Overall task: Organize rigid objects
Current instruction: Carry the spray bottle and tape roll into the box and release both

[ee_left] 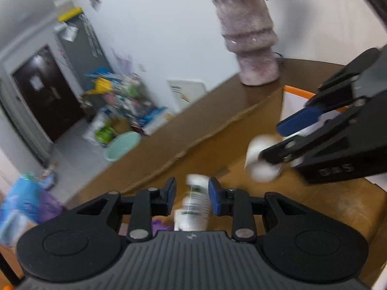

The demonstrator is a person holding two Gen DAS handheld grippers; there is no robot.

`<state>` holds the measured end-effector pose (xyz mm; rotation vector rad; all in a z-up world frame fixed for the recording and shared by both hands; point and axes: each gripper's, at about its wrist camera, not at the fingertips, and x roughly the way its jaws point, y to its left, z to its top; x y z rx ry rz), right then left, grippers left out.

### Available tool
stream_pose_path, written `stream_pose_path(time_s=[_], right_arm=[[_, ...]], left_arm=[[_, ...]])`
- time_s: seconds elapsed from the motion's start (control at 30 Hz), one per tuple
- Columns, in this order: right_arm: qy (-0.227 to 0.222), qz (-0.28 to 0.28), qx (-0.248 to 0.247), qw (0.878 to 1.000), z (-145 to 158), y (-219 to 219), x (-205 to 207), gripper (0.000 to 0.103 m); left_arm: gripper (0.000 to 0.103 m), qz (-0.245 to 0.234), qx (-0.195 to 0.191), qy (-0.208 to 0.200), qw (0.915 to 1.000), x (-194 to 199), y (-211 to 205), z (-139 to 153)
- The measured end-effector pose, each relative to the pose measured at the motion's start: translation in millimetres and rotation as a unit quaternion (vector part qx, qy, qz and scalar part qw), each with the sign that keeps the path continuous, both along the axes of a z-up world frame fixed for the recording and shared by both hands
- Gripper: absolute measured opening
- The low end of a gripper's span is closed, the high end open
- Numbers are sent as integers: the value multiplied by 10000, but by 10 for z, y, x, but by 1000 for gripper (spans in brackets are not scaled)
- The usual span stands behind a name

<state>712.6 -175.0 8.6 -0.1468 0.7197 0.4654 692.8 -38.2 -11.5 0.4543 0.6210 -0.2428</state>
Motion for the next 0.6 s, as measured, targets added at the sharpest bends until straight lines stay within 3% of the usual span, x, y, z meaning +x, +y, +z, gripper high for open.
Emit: stream_pose_path(time_s=[0.1, 0.2, 0.47, 0.6], right_arm=[[-21, -133, 146, 9998, -29, -16, 81, 67], [19, -297, 166, 9994, -58, -56, 136, 67], [35, -352, 183, 9992, -67, -102, 203, 67], [212, -385, -78, 9990, -25, -78, 177, 67]], left_arm=[[36, -18, -284, 267, 9992, 60, 9, -4], [47, -39, -463, 367, 9982, 82, 58, -11], [53, 315, -826, 480, 9949, 51, 207, 85], [71, 626, -903, 394, 9932, -54, 325, 303]])
